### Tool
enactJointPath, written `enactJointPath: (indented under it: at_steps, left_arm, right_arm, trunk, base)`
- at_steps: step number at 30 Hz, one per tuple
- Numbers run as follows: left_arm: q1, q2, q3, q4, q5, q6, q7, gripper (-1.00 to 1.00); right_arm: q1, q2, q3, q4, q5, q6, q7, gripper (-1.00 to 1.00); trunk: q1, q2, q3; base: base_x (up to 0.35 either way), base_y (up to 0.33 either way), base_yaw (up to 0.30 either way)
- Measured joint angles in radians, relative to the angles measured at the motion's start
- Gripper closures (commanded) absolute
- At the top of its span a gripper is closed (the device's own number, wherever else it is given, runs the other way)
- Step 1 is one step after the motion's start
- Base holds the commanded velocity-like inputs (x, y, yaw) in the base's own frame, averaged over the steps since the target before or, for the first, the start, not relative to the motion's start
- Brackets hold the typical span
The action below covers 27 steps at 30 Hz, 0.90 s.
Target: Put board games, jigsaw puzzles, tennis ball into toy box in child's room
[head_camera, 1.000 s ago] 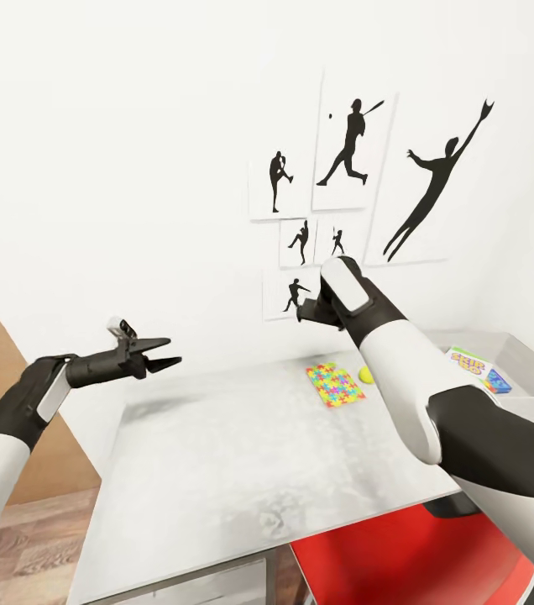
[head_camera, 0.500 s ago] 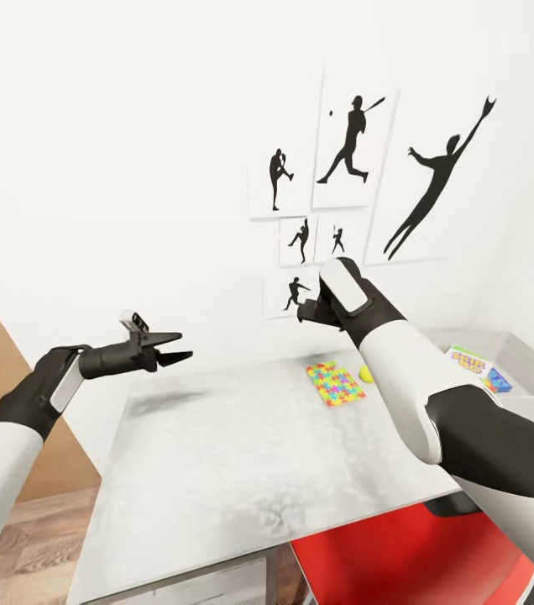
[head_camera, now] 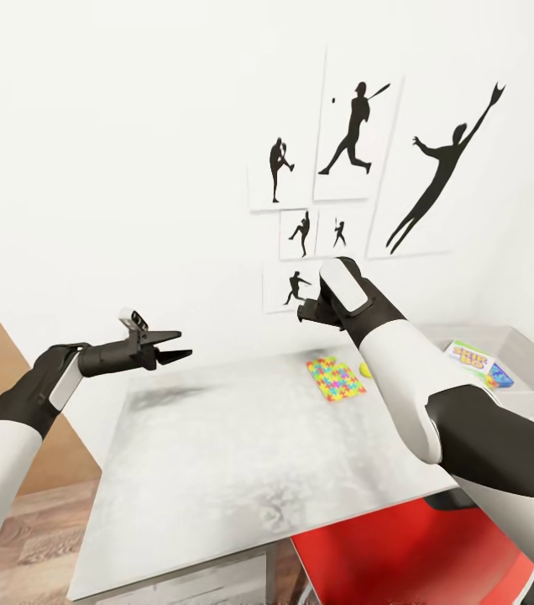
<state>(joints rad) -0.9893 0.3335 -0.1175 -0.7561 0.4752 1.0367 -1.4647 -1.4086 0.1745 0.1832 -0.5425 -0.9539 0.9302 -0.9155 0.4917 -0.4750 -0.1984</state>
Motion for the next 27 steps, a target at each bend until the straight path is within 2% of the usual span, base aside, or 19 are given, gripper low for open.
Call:
enactJointPath:
  at_steps: [17, 23, 27]
  left_arm:
    - [-0.033, 0.002, 0.0, -0.003, 0.006, 0.0, -0.001, -1.0]
    - [-0.05, 0.0, 0.001, -0.005, 0.008, 0.0, -0.001, -1.0]
    - [-0.054, -0.001, 0.001, -0.005, 0.009, 0.0, -0.001, -1.0]
  right_arm:
    - [-0.007, 0.0, -0.003, -0.002, 0.001, -0.012, 0.0, -1.0]
    - [-0.008, -0.018, -0.005, -0.007, 0.005, -0.012, 0.001, -1.0]
    - [-0.005, -0.03, -0.004, -0.007, 0.005, -0.056, 0.0, -1.0]
  trunk:
    - [0.0, 0.0, -0.028]
    - [0.0, 0.0, -0.038]
    - [0.0, 0.0, -0.045]
  base:
    - [0.0, 0.0, 0.0]
    - [0.0, 0.0, 0.0]
    - [0.0, 0.0, 0.0]
